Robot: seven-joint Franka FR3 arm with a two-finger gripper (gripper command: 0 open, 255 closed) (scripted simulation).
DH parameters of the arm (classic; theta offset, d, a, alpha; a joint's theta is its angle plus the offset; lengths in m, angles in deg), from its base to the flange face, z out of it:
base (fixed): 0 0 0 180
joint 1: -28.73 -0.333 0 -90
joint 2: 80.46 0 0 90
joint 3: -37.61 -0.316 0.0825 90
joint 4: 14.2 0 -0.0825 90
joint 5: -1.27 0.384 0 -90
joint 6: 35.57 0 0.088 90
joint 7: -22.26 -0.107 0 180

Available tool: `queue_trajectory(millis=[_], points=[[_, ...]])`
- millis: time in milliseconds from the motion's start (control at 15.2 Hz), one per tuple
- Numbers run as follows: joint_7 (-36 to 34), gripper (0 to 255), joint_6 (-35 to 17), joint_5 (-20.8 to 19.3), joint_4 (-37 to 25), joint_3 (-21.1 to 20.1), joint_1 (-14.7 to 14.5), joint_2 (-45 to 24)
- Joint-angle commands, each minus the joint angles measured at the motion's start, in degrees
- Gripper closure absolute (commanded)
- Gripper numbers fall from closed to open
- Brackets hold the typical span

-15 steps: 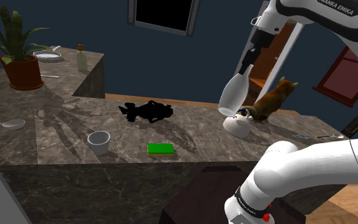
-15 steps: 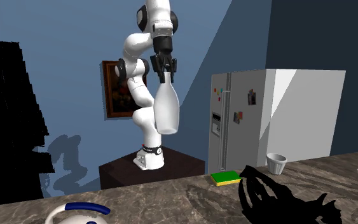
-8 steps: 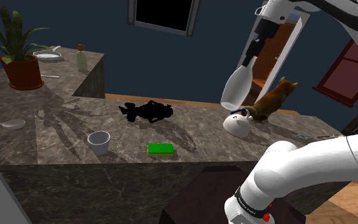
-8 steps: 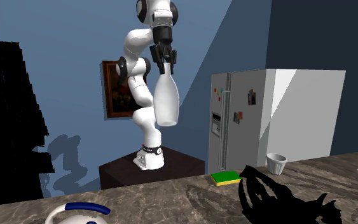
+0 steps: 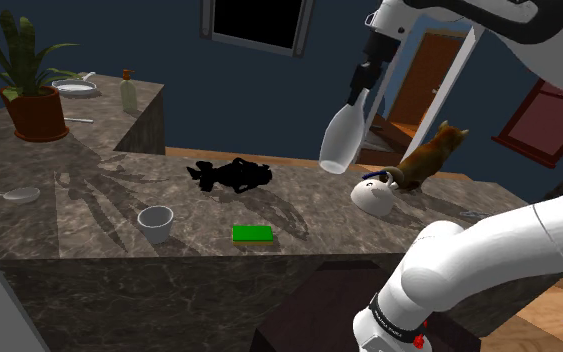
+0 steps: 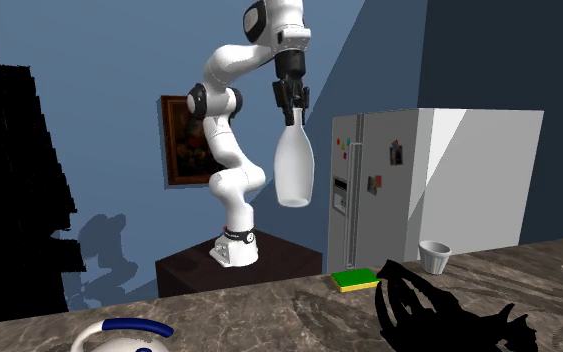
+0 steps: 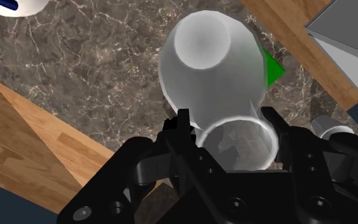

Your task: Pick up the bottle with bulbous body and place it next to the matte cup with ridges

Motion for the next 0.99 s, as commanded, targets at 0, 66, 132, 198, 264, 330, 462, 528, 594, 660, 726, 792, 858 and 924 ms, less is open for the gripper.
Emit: queue_trajectory(millis=[0, 66, 132, 198, 264, 330, 462, 528, 594, 660, 726, 792, 858, 924], points=[[-1.88, 255, -2.07, 0.88, -0.02, -1.24, -0.67, -2.12], [-2.74, 255, -2.99, 1.26, -0.14, -1.81, -0.99, -3.21], [-3.58, 255, -3.90, 1.62, -0.34, -2.36, -1.32, -4.35], [-4.40, 255, -4.79, 1.97, -0.62, -2.91, -1.63, -5.54], [-5.21, 255, -5.65, 2.30, -0.96, -3.44, -1.96, -6.78], [-6.01, 255, -6.48, 2.61, -1.38, -3.97, -2.28, -8.06], [-7.56, 255, -8.07, 3.18, -2.44, -4.97, -2.92, -10.74], [-8.32, 255, -8.81, 3.43, -3.08, -5.46, -3.24, -12.14], [-9.06, 255, -9.52, 3.67, -3.80, -5.93, -3.56, -13.58], [-9.79, 255, -10.20, 3.89, -4.59, -6.40, -3.86, -15.06], [-10.52, 255, -10.84, 4.08, -5.47, -6.85, -4.18, -16.58], [-11.23, 255, -11.44, 4.26, -6.42, -7.29, -4.48, -18.14], [-11.93, 255, -11.99, 4.42, -7.46, -7.73, -4.78, -19.74], [-12.63, 255, -12.51, 4.55, -8.58, -8.15, -5.08, -21.37]])
